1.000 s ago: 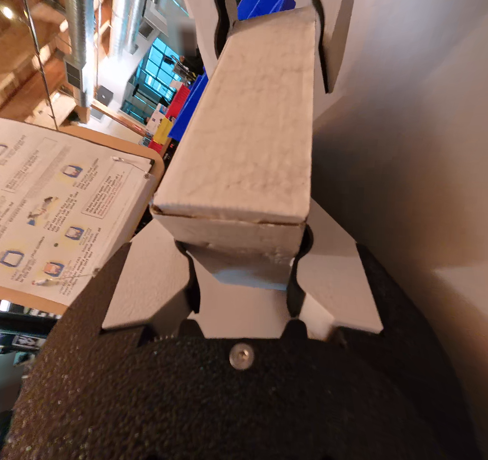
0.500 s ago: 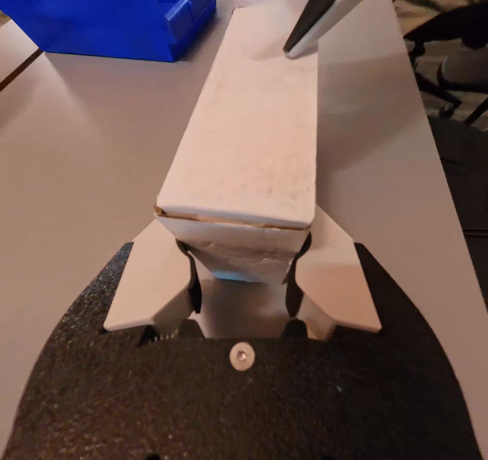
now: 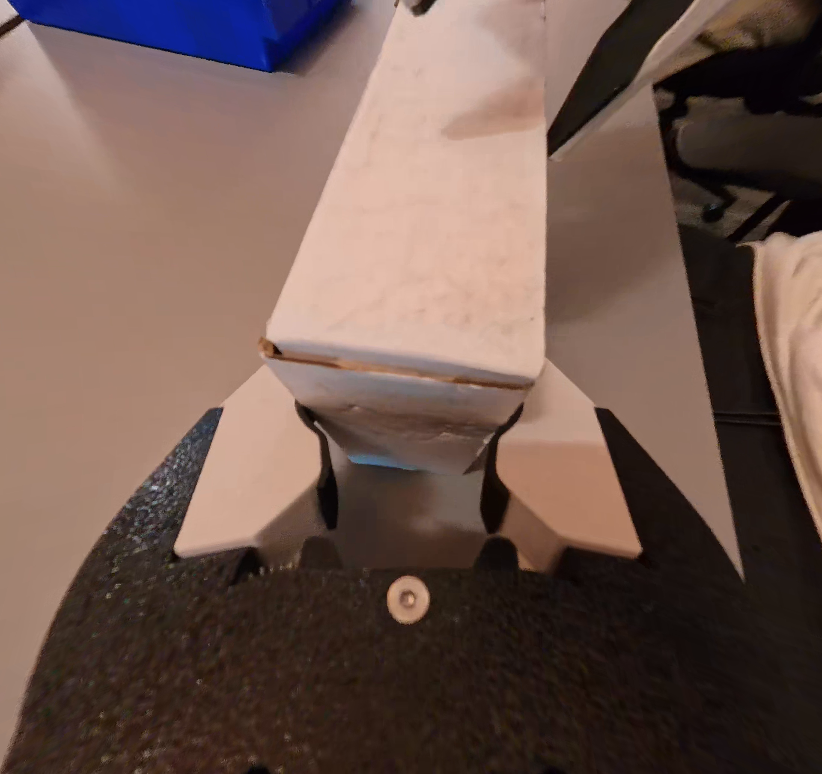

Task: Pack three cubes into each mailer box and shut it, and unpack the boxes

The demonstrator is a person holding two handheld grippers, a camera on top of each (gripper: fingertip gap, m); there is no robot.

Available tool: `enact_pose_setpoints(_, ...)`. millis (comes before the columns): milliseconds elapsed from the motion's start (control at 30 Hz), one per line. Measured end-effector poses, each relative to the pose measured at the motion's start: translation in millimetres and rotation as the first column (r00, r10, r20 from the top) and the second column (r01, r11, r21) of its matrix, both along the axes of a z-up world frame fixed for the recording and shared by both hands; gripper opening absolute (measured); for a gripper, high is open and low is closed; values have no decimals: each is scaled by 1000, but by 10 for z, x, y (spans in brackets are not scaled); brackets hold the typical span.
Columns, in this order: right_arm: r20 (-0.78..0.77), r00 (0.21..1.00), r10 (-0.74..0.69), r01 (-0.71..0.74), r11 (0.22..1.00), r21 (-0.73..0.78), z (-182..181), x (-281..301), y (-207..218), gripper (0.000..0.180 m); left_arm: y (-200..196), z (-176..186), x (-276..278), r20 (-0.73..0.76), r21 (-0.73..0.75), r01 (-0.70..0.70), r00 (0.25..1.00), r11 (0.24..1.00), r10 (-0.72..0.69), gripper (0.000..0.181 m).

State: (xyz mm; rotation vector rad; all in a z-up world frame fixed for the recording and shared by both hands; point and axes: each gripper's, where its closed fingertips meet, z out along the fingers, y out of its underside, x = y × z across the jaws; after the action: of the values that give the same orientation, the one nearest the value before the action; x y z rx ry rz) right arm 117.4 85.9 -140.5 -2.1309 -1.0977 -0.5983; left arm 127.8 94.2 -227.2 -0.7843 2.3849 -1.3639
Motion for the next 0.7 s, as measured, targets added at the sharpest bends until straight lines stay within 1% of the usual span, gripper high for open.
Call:
enact_pose_setpoints(67, -4, 1000, 0, 0, 1000, -24, -23, -36, -15, 43, 7, -12, 5, 44, 41, -17, 999, 999, 15, 77)
enact_pose_setpoints(167, 41, 999, -15, 18, 997, -71, -78, -11, -77, 25, 16, -55, 18, 104, 116, -41, 994, 992, 29, 80)
enact_pose_setpoints(200, 61, 998, -22, 28, 995, -91, -104, 19, -108, 20, 10, -68, 18, 132, 146, -44, 991, 988, 25, 78)
enact_pose_setpoints(233, 81, 996, -33, 42, 993, -107, -121, 61, -141, 21, 4, -77, 15, 153, 168, -48, 988, 985, 22, 76)
enact_pose_setpoints(300, 98, 994, -48, 56, 995, -85, -95, 114, -143, 22, 2, -81, 13, 170, 183, -54, 985, 982, 23, 75)
enact_pose_setpoints(367, 101, 994, -40, 48, 996, -77, -93, 113, -140, 22, 5, -86, 10, 154, 176, -52, 988, 983, 25, 74)
enact_pose_setpoints(600, 189, 982, -17, 22, 999, -24, -14, 149, -135, 30, 3, -96, 3, 134, 169, -46, 991, 985, 24, 73)
enact_pose_setpoints(667, 213, 977, -21, 20, 1000, 6, 44, 173, -134, 35, -1, -99, -1, 126, 165, -38, 992, 985, 18, 72)
enact_pose_setpoints(700, 207, 978, -18, 20, 1000, -9, 24, 166, -148, 34, -4, -102, -4, 119, 163, -33, 993, 986, 14, 72)
